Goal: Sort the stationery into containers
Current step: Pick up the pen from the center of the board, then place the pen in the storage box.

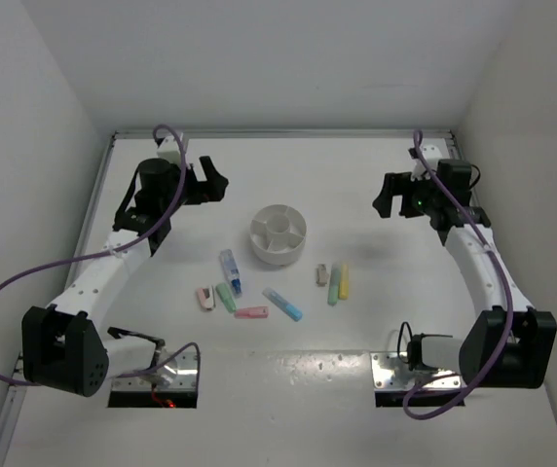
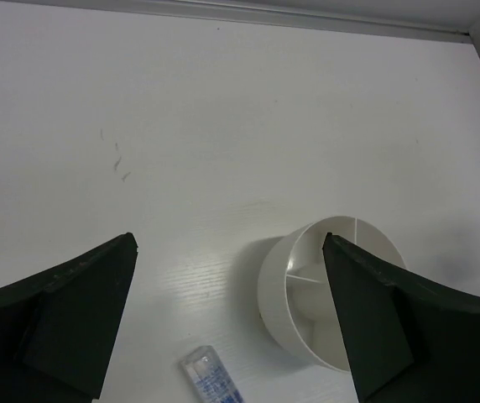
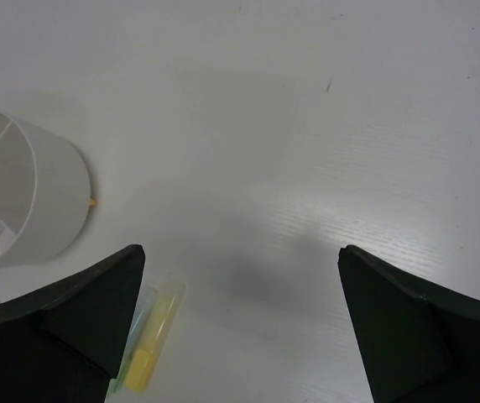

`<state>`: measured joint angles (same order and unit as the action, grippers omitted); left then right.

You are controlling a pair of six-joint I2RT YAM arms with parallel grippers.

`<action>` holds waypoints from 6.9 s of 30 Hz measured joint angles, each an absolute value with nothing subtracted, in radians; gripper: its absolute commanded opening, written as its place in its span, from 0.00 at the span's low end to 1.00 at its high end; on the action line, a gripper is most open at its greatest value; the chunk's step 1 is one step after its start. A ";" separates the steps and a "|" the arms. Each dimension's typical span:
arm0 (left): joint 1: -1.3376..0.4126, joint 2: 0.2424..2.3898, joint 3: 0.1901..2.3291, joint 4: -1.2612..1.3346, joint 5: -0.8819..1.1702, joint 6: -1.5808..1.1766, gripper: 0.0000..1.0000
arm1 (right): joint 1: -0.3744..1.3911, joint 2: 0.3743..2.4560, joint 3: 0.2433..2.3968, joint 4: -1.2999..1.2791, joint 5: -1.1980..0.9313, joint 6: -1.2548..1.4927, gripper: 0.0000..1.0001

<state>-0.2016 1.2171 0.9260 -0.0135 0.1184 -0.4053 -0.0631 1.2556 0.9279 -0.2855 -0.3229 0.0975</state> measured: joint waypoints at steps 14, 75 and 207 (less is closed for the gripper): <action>-0.202 1.217 0.919 -0.013 0.136 -0.412 0.38 | -0.057 1.187 0.894 -0.292 -0.289 -0.005 1.00; -0.345 1.184 0.919 -0.126 -0.020 -0.373 1.00 | 0.241 1.340 0.897 -0.664 -0.341 0.052 0.25; -0.345 1.153 0.919 -0.126 -0.007 -0.349 1.00 | 0.363 1.756 0.843 0.704 -0.579 0.361 0.27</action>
<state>-0.3454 1.1534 0.9188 -0.1265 -0.0074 -0.3489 0.3634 1.7557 0.8433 0.7040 -0.5789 0.3614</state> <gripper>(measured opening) 0.997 0.245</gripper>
